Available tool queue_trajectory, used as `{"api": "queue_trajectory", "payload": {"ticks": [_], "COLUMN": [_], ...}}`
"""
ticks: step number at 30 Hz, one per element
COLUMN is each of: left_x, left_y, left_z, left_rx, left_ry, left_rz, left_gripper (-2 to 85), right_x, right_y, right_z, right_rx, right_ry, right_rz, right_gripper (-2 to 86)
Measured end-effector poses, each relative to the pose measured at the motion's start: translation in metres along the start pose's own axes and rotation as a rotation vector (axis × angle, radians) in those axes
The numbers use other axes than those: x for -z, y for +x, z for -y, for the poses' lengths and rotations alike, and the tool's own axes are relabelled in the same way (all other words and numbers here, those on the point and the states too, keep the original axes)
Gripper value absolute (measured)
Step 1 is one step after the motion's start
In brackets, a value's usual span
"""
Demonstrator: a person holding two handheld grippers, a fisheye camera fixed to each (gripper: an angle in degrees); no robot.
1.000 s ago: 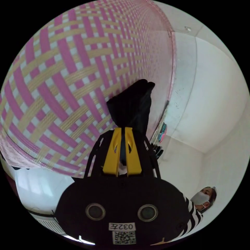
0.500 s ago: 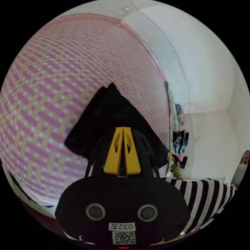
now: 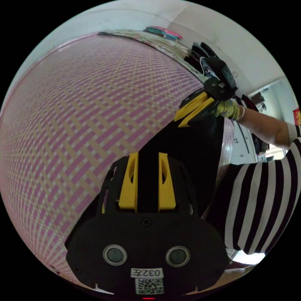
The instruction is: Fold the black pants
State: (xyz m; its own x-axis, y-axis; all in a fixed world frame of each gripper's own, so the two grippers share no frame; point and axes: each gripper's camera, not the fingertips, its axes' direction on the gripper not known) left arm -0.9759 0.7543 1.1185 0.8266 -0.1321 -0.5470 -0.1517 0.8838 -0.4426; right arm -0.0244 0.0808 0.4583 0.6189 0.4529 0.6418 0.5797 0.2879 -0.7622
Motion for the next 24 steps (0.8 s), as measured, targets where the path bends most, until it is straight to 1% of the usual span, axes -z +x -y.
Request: {"api": "queue_trajectory", "payload": {"ticks": [2,6,9,12,15,18,21,22,24], "left_x": [-0.011,-0.023,-0.020,-0.015,-0.001,0.004,-0.009,-0.012,-0.002], "left_y": [0.019,0.043,0.054,0.063,0.077,0.082,0.080,0.081,0.083], "left_z": [0.017,0.030,0.036,0.038,0.038,0.045,0.057,0.056,0.043], "left_rx": [-0.081,-0.147,-0.145,-0.135,-0.148,-0.103,-0.026,0.015,0.070], "left_ry": [-0.079,-0.163,-0.156,-0.140,-0.089,-0.068,-0.129,-0.158,-0.113], "left_rz": [0.034,0.109,0.104,0.082,0.090,0.074,0.040,0.072,0.121], "left_gripper": [5.9,4.2,2.9,0.2,-0.6,-0.7,-0.5,-0.2,-0.3], "right_x": [-0.001,0.000,0.000,0.005,0.017,0.017,-0.004,-0.012,-0.008], "right_y": [0.001,-0.004,-0.011,-0.019,-0.022,-0.015,-0.004,-0.002,-0.003], "right_z": [0.002,0.004,0.007,0.009,0.010,0.015,0.023,0.023,0.013], "right_rx": [0.009,0.027,0.052,0.071,0.068,0.029,-0.034,-0.058,-0.085], "right_ry": [-0.022,-0.029,-0.041,-0.036,0.006,0.022,-0.010,-0.034,0.013], "right_rz": [-0.007,-0.014,-0.033,-0.050,-0.063,-0.059,-0.023,-0.021,-0.014], "right_gripper": [6.4,4.1,0.1,-0.7,-0.9,-0.9,-0.3,0.1,0.4]}}
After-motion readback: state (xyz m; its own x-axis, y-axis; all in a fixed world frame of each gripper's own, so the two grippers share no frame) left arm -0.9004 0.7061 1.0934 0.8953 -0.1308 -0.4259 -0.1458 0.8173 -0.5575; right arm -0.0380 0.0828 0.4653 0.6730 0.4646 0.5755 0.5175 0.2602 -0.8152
